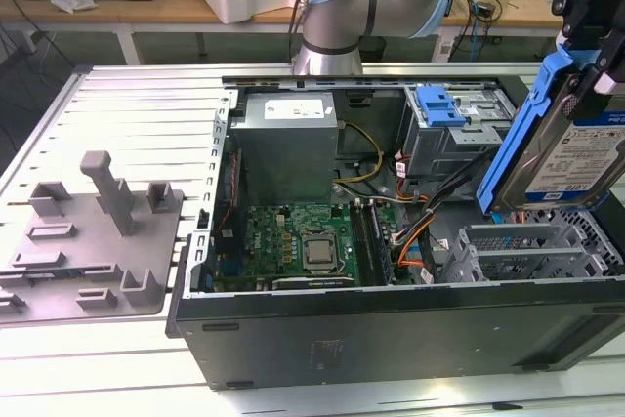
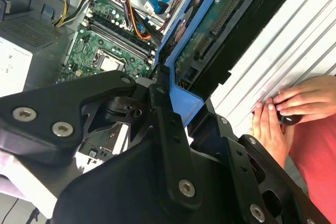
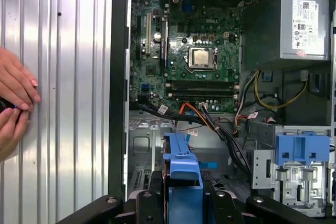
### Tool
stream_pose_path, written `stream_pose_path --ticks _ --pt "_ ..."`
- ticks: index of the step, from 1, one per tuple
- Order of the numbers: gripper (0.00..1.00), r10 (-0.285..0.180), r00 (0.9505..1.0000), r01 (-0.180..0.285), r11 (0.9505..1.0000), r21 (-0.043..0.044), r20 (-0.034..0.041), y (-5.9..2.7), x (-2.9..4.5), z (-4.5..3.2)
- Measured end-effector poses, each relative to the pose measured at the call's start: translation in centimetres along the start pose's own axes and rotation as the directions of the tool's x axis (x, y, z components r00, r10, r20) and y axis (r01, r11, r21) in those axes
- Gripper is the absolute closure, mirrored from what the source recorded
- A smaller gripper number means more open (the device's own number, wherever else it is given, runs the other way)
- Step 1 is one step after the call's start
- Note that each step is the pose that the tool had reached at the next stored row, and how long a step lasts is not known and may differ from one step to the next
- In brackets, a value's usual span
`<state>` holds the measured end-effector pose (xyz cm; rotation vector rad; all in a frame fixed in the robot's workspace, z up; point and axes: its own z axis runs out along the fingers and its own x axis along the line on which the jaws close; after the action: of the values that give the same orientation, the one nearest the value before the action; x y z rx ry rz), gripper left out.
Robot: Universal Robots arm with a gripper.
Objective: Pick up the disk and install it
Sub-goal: 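Insert the disk into the insertion slot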
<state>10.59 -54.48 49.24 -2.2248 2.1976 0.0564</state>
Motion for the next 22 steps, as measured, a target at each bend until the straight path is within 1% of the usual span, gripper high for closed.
stream_pose_path --ticks 2,22 --pt "0.63 0.0 1.0 0.0 1.0 0.0 0.0002 0.0 0.06 0.18" --pt "0.63 0.0 1.0 0.0 1.0 0.0 0.0003 -0.01 0.28 0.99"
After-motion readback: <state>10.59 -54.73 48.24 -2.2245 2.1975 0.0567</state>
